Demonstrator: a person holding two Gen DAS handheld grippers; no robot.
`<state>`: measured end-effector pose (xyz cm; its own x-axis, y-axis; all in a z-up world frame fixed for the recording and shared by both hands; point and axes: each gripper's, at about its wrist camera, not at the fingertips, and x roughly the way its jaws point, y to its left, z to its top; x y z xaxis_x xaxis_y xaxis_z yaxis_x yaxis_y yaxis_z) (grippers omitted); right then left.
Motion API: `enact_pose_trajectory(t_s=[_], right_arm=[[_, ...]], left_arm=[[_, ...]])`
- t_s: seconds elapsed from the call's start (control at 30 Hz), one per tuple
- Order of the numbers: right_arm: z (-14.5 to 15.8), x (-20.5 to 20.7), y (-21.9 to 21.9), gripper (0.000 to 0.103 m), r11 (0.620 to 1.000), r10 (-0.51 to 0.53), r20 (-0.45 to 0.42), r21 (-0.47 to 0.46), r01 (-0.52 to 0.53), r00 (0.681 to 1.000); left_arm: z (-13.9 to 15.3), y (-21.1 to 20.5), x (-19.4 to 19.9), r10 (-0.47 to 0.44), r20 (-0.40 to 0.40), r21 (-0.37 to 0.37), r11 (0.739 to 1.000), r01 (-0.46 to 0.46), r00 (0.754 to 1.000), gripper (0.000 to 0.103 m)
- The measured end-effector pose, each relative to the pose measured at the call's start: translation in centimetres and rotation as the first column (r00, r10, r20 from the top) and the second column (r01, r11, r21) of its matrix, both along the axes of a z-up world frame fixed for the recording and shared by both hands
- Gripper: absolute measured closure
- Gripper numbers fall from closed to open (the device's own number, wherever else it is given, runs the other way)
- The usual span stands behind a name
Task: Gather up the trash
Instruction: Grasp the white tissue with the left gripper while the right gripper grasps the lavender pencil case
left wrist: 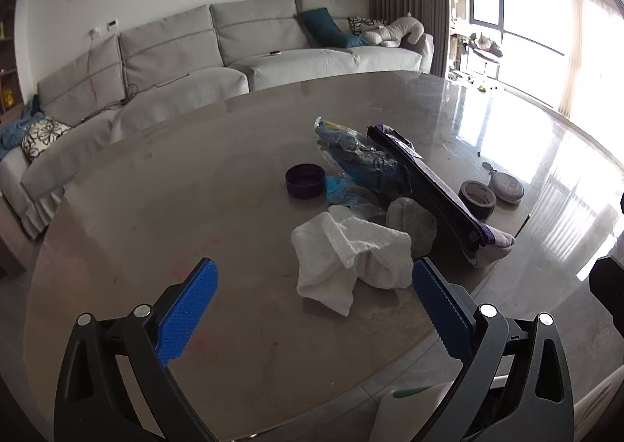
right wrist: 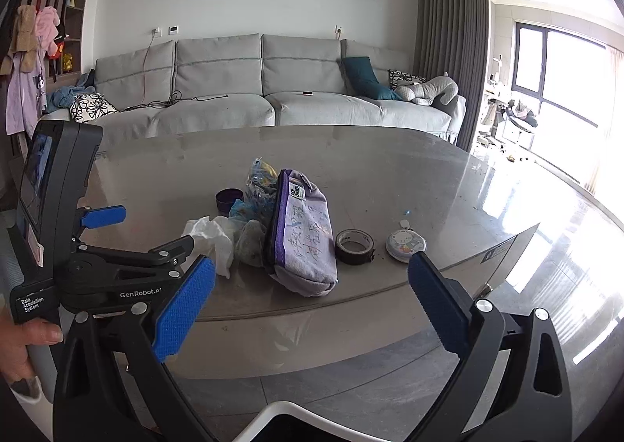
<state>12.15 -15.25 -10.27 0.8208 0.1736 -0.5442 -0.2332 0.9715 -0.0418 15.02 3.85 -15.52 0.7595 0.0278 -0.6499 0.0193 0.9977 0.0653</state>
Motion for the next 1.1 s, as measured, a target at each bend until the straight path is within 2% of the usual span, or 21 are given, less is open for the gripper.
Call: enact_pose_trajectory(t_s=[0.27,0.47,0.6,0.63,0.67,0.7,0.73,0.77,0.83,0.93,1.1], right_arm=[[-1.4,3.3,1.5,0.005,0.999,0.031,-0.025,0.01,-0.031,0.999],[-2.5,4.4,2.3,0.005,0.999,0.05,-0.049,0.005,-0.05,0.998],[-2.9,4.6,2.2,0.005,0.999,0.049,-0.056,-0.003,-0.049,0.997],[-3.0,4.8,2.1,0.005,0.999,0.048,-0.06,-0.001,-0.048,0.997],[-3.1,4.9,2.0,0.005,0.999,0.047,-0.063,0.0,-0.047,0.997],[-3.2,4.9,1.9,0.005,0.999,0.045,-0.064,-0.001,-0.045,0.997],[-3.2,5.0,1.8,0.005,0.999,0.043,-0.065,-0.003,-0.043,0.997],[-3.2,5.0,1.8,0.005,0.999,0.041,-0.065,-0.006,-0.042,0.997],[-3.3,5.1,1.6,0.005,0.999,0.035,-0.065,-0.01,-0.036,0.997],[-3.6,5.2,1.1,0.005,1.0,0.021,-0.065,-0.015,-0.022,0.998],[-4.1,5.2,0.9,0.005,1.0,0.016,-0.069,-0.008,-0.017,0.997]], left_arm=[[-2.2,0.6,3.6,0.008,-0.07,0.003,1.0,-0.007,0.998,0.005],[-3.7,0.4,5.4,0.004,-0.114,-0.005,1.0,-0.005,0.993,0.005],[-4.5,-0.4,6.1,-0.006,-0.13,0.021,1.0,0.009,0.991,0.006],[-4.6,-0.6,6.3,-0.012,-0.135,0.026,1.0,0.015,0.991,0.016],[-4.9,-0.8,6.5,-0.029,-0.153,0.02,0.999,0.032,0.988,0.031],[-5.0,-0.8,6.4,-0.051,-0.154,-0.012,0.999,0.049,0.987,0.036],[-5.0,-0.7,6.3,-0.087,-0.156,-0.06,0.995,0.079,0.984,0.056],[-4.9,-0.8,6.2,-0.1,-0.152,-0.068,0.994,0.09,0.983,0.073],[-4.7,-1.1,6.1,-0.105,-0.143,-0.048,0.994,0.099,0.984,0.088],[-4.1,-0.4,5.2,-0.076,-0.103,-0.083,0.994,0.068,0.992,0.091],[-0.8,0.5,4.2,-0.049,0.018,-0.069,0.996,0.05,0.999,0.091]])
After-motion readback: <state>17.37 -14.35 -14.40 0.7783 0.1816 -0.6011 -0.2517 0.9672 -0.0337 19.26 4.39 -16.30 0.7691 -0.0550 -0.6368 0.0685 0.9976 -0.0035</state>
